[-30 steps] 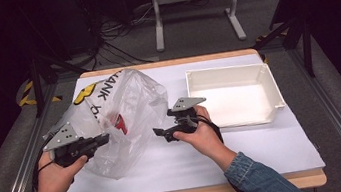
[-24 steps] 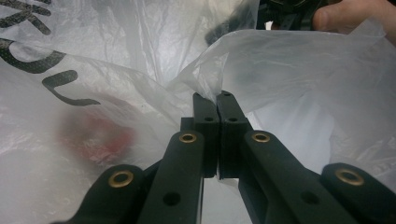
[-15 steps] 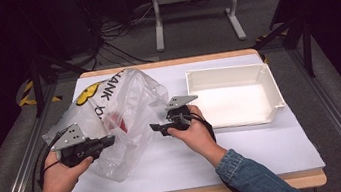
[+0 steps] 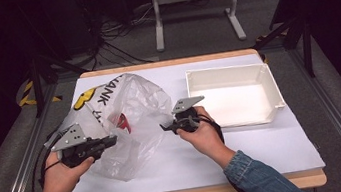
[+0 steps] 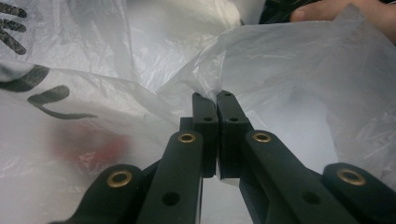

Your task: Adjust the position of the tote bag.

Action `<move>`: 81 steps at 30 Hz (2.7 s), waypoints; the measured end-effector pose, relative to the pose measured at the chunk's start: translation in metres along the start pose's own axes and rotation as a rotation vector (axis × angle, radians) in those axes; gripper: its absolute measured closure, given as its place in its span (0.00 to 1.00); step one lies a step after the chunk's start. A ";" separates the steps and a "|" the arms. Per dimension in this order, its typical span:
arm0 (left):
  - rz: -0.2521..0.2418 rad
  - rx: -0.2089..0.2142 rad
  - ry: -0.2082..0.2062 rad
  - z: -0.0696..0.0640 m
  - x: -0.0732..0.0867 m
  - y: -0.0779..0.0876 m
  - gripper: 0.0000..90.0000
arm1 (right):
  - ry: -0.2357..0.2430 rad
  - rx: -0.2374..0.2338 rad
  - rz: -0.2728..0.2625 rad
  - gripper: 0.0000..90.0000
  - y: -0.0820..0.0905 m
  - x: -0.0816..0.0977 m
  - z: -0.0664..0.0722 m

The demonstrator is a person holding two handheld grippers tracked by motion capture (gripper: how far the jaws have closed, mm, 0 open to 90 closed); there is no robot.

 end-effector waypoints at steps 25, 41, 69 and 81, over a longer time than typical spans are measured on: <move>-0.072 -0.079 0.028 0.015 0.000 0.015 0.99 | 0.001 0.045 0.016 1.00 0.074 0.047 0.013; -0.131 -0.212 0.172 0.056 0.024 0.026 0.99 | -0.024 0.046 -0.036 0.98 0.070 0.024 0.003; -0.150 -0.194 0.169 0.056 0.025 0.018 0.99 | 0.081 0.193 -0.162 0.09 0.114 0.006 0.012; -0.145 -0.169 0.142 0.048 0.019 0.015 0.99 | 0.176 0.160 -0.293 0.20 0.152 -0.018 0.057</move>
Point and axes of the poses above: each handheld gripper's, and its own axes: y roughly backward along the jaws, x roughly out of its underside, z roughly to its left, the point moved 5 cm from there along -y, roughly forward along the jaws, and after that the axes turned 11 degrees about z, right-handed, at the moved point
